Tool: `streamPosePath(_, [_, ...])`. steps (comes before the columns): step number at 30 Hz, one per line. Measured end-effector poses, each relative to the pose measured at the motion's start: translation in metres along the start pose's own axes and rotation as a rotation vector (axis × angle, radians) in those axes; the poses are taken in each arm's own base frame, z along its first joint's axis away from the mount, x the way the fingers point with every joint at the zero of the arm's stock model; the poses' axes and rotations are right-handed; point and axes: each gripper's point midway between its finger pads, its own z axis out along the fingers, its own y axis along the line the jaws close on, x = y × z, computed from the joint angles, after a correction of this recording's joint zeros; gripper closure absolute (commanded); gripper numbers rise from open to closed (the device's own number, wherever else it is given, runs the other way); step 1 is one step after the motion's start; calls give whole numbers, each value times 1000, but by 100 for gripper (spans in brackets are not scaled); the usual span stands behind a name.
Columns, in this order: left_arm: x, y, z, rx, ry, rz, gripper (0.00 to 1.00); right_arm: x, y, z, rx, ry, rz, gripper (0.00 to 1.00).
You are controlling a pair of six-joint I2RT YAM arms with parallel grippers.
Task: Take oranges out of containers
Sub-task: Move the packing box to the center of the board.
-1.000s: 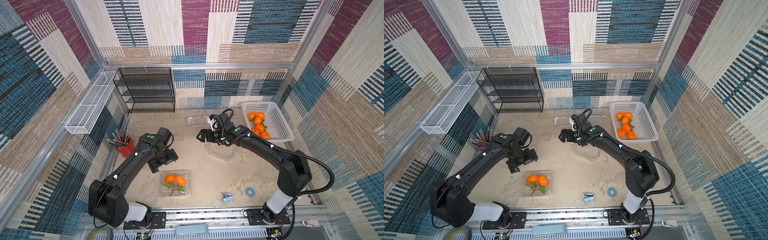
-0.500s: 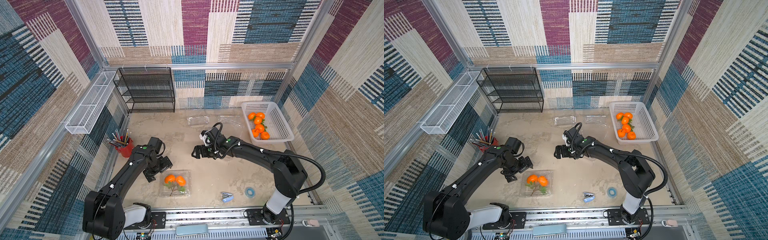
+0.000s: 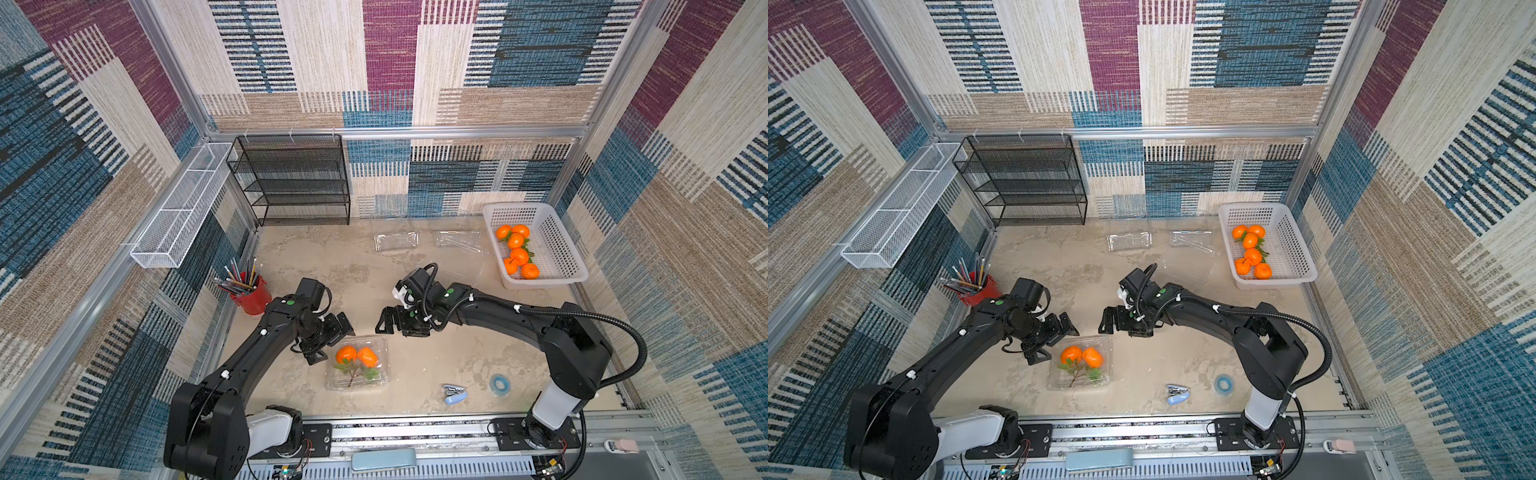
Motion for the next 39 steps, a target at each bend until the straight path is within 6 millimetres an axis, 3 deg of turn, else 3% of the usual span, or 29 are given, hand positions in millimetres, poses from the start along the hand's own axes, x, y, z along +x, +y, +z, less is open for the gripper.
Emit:
streamPosePath(9, [4, -20, -5, 107, -11, -25, 1, 31, -13, 6, -9, 117, 44, 2])
streamPosePath(17, [9, -37, 9, 119, 12, -22, 1, 31, -13, 15, -33, 135, 49, 2])
streamPosePath(26, [0, -79, 10, 133, -2, 31, 1, 3, -21, 9, -45, 77, 119, 2])
streamPosePath(30, [-7, -89, 10, 138, -8, 31, 1, -11, -27, 3, -59, 47, 165, 2])
streamPosePath(33, [-15, -98, 10, 139, -11, 30, 1, -30, -27, -2, -78, 17, 186, 2])
streamPosePath(39, [-52, -112, 13, 114, -43, 13, 1, -80, -20, -1, -82, -38, 186, 2])
